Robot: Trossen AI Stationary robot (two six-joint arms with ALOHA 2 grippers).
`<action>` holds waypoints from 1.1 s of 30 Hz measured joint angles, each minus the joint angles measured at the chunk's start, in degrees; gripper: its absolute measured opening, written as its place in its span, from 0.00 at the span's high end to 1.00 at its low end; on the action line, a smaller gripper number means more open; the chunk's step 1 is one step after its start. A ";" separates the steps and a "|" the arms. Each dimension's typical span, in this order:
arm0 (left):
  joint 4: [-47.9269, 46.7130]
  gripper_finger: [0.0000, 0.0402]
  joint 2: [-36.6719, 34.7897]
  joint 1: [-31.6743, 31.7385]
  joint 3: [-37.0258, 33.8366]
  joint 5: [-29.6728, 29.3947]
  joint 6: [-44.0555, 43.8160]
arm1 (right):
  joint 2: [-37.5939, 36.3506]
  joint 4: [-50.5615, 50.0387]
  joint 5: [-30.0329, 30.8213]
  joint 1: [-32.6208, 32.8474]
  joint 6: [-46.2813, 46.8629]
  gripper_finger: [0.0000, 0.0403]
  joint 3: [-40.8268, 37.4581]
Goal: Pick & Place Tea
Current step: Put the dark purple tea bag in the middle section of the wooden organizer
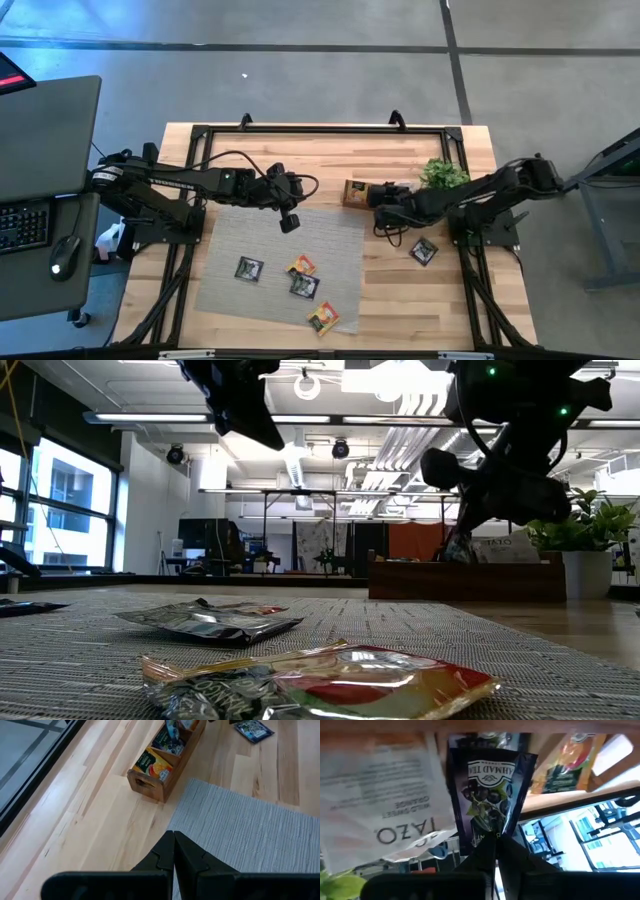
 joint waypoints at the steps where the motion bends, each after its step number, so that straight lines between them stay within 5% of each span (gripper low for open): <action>1: -0.12 1.00 0.00 0.00 -0.01 0.00 0.01 | 0.03 0.55 0.00 0.02 0.00 0.97 -0.07; 27: -0.97 1.00 0.00 -0.01 -0.02 0.13 0.00 | 0.03 5.43 -0.20 0.04 5.07 0.65 -0.05; 33: -0.99 1.00 0.00 -0.01 -0.02 0.15 0.00 | 0.03 7.26 -11.08 0.04 12.65 0.70 -0.03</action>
